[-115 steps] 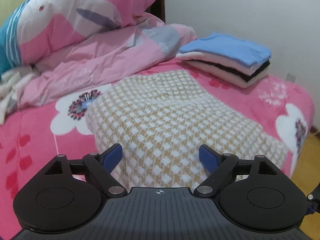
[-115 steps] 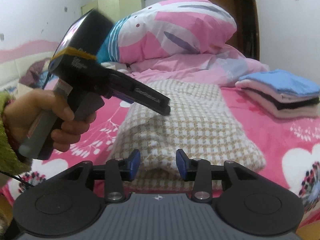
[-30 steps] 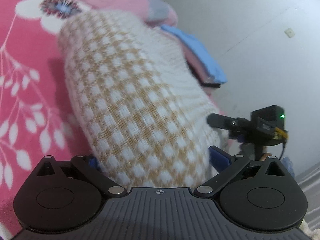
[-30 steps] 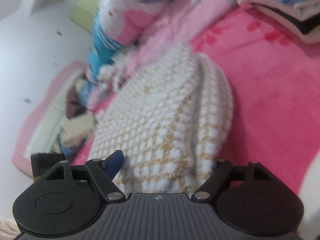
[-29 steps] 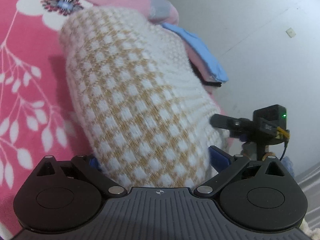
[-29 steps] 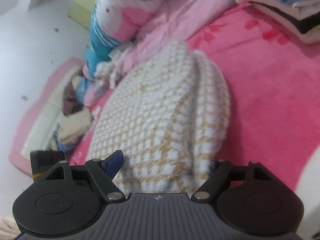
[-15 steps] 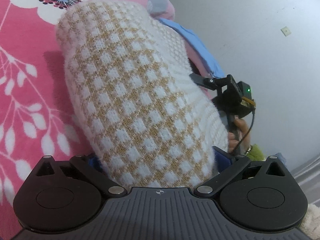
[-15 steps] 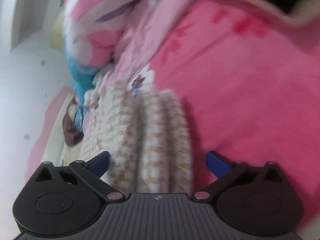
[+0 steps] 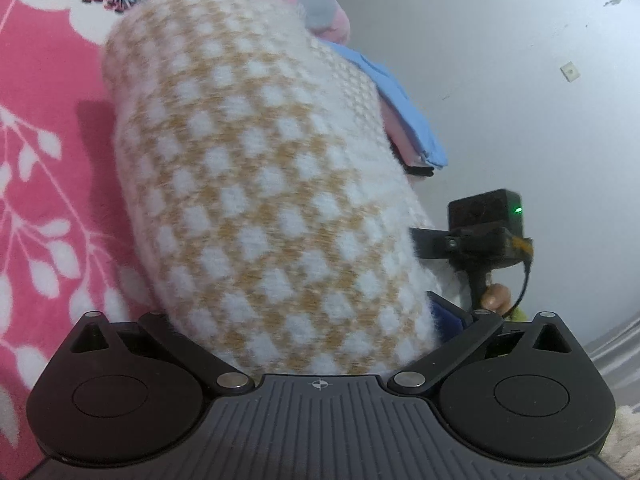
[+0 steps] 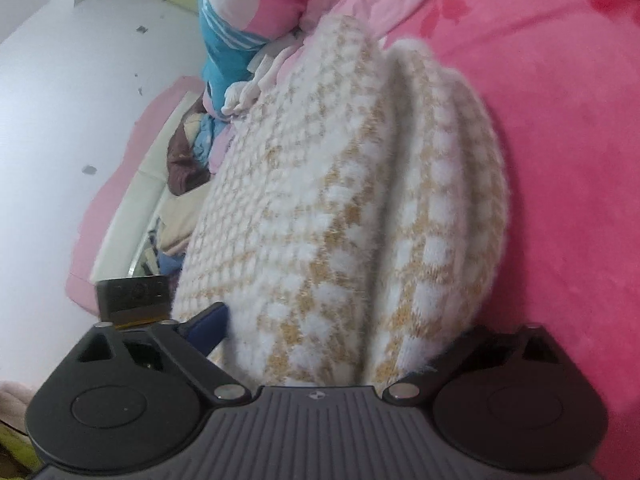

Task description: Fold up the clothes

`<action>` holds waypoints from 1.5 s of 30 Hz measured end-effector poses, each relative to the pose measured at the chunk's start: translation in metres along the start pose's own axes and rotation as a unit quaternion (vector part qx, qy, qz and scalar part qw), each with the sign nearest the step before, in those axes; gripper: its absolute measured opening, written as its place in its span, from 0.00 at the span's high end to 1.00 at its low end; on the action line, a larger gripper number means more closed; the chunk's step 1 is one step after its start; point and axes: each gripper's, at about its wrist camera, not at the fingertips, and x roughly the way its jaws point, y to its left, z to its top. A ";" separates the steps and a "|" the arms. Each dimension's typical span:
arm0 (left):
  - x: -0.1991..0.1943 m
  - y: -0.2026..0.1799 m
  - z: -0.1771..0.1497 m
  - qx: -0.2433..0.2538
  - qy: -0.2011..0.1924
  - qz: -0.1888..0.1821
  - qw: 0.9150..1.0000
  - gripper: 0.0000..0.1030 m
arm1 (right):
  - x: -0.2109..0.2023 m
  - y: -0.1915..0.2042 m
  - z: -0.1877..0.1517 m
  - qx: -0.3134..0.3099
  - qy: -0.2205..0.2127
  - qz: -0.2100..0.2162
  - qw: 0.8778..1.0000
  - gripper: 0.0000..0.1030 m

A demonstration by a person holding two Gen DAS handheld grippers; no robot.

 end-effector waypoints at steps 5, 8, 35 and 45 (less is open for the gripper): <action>-0.005 -0.009 -0.002 0.011 -0.010 0.006 1.000 0.02 | -0.010 0.026 -0.011 -0.037 -0.022 -0.037 0.998 0.21; -0.007 -0.014 -0.002 0.017 -0.015 0.007 1.000 0.02 | -0.014 0.038 -0.018 -0.045 -0.031 -0.053 0.997 0.22; 0.050 -0.150 0.073 0.168 -0.030 -0.050 0.984 0.02 | -0.179 0.108 -0.006 -0.159 -0.187 -0.137 0.960 0.23; 0.178 -0.184 0.206 0.175 -0.051 -0.094 0.979 0.02 | -0.270 0.066 0.146 -0.186 -0.184 -0.216 0.941 0.22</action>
